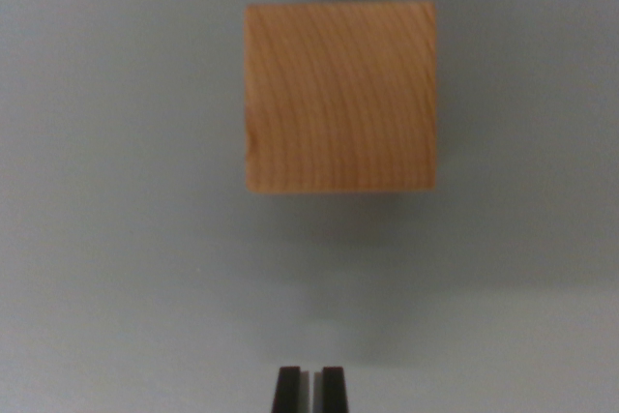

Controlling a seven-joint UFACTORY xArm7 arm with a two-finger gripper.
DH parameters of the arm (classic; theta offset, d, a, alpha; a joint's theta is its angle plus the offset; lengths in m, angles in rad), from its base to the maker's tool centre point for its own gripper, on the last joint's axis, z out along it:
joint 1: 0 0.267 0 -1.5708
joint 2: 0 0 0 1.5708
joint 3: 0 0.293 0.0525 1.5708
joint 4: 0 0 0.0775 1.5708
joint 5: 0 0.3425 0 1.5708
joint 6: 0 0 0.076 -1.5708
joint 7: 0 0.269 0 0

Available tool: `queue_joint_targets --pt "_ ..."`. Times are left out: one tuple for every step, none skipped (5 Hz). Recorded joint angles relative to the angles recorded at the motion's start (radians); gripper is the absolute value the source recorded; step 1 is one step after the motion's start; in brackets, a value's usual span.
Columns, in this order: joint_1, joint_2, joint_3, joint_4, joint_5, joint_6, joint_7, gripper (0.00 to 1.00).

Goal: Push wooden cube

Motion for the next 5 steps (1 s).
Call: queue_joint_targets --pt "-0.0029 0.005 -0.003 -0.016 0.0012 -0.021 -0.006 0.0" --pt "-0.0029 0.005 -0.003 -0.016 0.0012 -0.021 -0.006 0.0" --pt "-0.005 0.009 -0.006 -0.027 0.002 -0.038 -0.01 0.0" --pt "-0.005 0.009 -0.006 -0.027 0.002 -0.038 -0.01 0.0" --pt "-0.0066 0.012 -0.008 -0.036 0.0027 -0.049 -0.013 0.0"
